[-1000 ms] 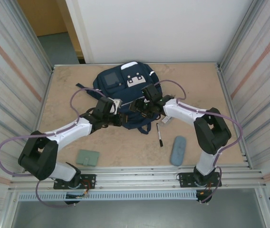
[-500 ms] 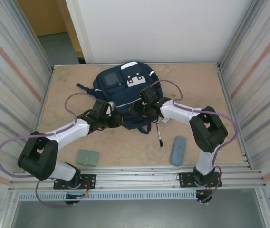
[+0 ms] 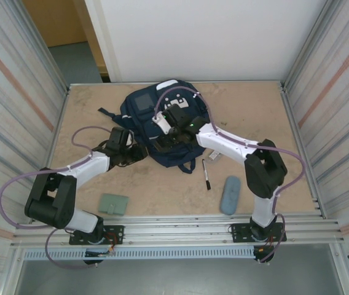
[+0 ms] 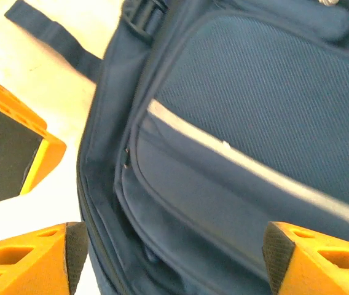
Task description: Pack the student bag
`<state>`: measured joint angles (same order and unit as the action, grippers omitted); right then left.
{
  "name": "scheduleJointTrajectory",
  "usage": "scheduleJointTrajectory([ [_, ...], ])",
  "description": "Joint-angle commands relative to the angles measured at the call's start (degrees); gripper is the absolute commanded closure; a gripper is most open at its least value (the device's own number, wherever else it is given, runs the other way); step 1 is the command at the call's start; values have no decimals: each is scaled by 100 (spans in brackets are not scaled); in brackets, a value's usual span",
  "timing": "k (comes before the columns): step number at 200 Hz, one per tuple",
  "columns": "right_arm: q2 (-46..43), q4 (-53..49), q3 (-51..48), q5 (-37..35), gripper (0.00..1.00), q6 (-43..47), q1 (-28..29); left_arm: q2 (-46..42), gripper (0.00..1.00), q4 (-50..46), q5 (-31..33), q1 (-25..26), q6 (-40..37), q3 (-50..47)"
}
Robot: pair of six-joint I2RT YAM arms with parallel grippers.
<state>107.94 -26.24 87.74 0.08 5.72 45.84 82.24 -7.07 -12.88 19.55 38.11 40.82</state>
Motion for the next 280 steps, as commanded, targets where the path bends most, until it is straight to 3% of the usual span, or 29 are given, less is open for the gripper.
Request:
scheduleJointTrajectory([
  [1, 449, -539, 383, -354, 24, 974, 172, -356, 58, 13, -296, -261, 354, -304],
  [55, 1112, -319, 437, -1101, 24, 1571, 100, -1384, 56, -459, -449, -457, 370, -615],
  [73, 1210, -16, 436, -1412, 28, 1615, 93, -1628, 55, -539, -487, -457, 400, -683],
  [111, 831, 209, 415, -926, 60, 1470, 66, -1931, 55, -618, -607, -459, 252, -677],
  [128, 721, 309, 381, -917, 64, 1491, 38, -2039, 54, -544, -632, -448, 234, -715],
  [168, 753, 798, 132, -808, 94, 1752, -42, -2027, 53, -415, -587, -268, 184, -637],
  [185, 456, 1043, -59, -772, 100, 1823, 28, -1911, 52, -354, -727, -194, 113, -541],
  [250, -471, 1463, -134, 796, 100, 725, -587, -1184, 49, -163, -768, 96, -469, 380],
  [280, -526, 1472, 10, 1077, 100, 368, -817, -510, 47, 89, -964, 198, -740, 948],
])
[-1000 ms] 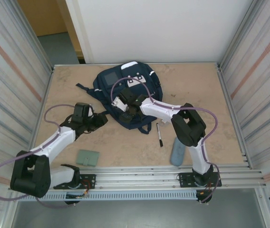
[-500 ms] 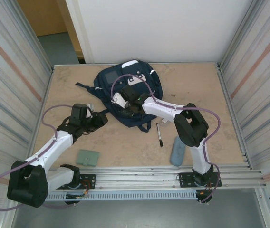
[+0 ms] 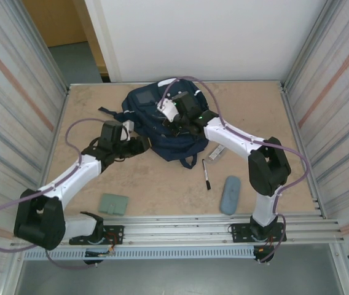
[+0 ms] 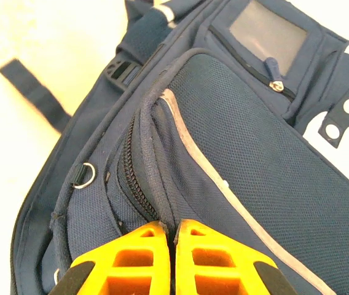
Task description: Pack the student bag
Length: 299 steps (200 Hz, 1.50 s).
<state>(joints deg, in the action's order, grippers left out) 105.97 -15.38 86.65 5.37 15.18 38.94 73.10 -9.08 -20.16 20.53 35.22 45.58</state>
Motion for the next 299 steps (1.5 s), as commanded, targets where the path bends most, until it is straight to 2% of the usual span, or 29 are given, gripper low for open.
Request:
scheduleJointTrajectory([
  [1, -331, 385, 130, 559, 100, -587, -133, 427, 47, 296, -239, 108, -462, 492],
  [19, -232, 250, 294, 650, 100, -661, -174, 737, 46, 403, -255, 305, -701, 687],
  [49, -82, 105, 431, 737, 100, -687, -159, 1043, 46, 923, -703, 628, -710, 724],
  [74, 37, -131, 629, 755, 100, -778, -141, 1095, 47, 646, 269, 1036, -701, 775],
  [108, 58, -107, 647, 799, 100, -890, -73, 1242, 51, 813, 874, 1150, -356, 726],
  [152, 99, -136, 627, 716, 100, -1029, 23, 1362, 53, 813, 1248, 1228, -365, 1047],
  [192, 141, -178, 577, 631, 100, -1165, 74, 1391, 60, 694, 1708, 1368, -505, 1245],
  [219, 190, -345, 617, 685, 100, -1261, 74, 1239, 49, 948, 1726, 1530, -664, 1116],
  [238, 245, -436, 696, 781, 100, -1302, 62, 1196, 49, 946, 1954, 1546, -531, 1007],
  [264, 205, -469, 699, 896, 100, -1395, 86, 1412, 56, 569, 2338, 1524, -461, 1172],
  [299, 255, -648, 817, 850, 100, -1396, 66, 1262, 85, 661, 2286, 1524, -612, 1063],
])
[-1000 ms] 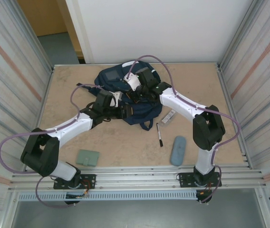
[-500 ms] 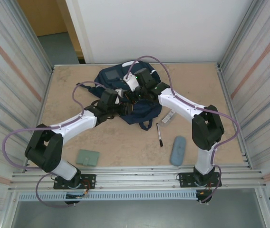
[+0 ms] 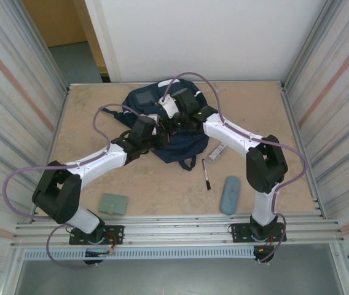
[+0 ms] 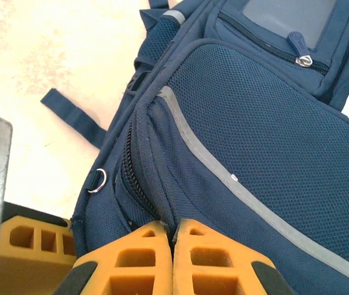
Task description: Pack the student bag
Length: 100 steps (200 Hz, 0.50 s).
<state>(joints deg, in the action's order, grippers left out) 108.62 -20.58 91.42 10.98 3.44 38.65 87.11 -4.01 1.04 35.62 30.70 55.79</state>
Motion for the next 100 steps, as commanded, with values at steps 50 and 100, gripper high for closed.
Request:
scheduleJointTrajectory([
  [50, -26, -180, 241, 240, 100, -141, 20, -629, 100, 54, -409, -181, -477, -240],
  [100, 15, -585, 268, 62, 100, 747, 101, -930, 100, 864, -2786, -1065, -373, -879],
])
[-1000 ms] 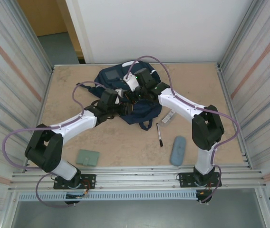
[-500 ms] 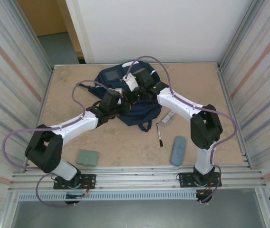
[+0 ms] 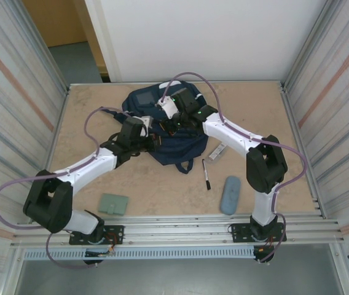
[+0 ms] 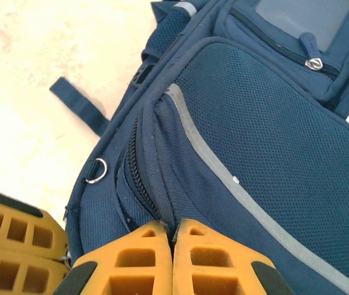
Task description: Pack the student bag
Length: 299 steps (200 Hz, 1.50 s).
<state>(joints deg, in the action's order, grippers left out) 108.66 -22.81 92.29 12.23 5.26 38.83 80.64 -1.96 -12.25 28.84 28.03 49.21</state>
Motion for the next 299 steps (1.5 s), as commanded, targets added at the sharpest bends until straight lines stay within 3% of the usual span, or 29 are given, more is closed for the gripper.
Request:
scheduleJointTrajectory([
  [1, 13, -368, 182, -80, 100, 605, 96, -275, 100, 678, -1531, -397, -106, -224],
  [15, 78, -481, 206, -353, 100, 896, 182, -204, 100, 826, -2311, -544, -105, -224],
  [51, 187, -485, 135, -258, 100, 959, 225, -66, 95, 898, -2908, -572, -190, -254],
  [92, 279, -589, 172, -302, 100, 968, 257, 30, 85, 802, -2709, -569, -110, -368],
  [110, 335, -638, 233, -299, 100, 957, 260, 69, 72, 736, -2503, -542, -85, -411],
  [146, 378, -647, 248, -277, 100, 929, 300, 37, 68, 646, -2192, -456, 53, -471],
  [186, 426, -691, 314, -96, 100, 759, 307, -41, 86, 184, -1216, -278, 275, -411],
  [222, 439, -760, 330, -158, 100, 752, 305, -312, 100, 339, -1004, -310, 501, -619],
  [264, 438, -810, 335, -268, 100, 762, 240, -585, 100, 160, -1117, -424, 558, -656],
  [287, 468, -795, 401, -123, 100, 574, 200, -613, 73, 65, -1171, -367, 924, -632],
  [299, 463, -789, 421, 23, 100, 437, 193, -787, 64, 143, -803, -180, 1337, -764],
])
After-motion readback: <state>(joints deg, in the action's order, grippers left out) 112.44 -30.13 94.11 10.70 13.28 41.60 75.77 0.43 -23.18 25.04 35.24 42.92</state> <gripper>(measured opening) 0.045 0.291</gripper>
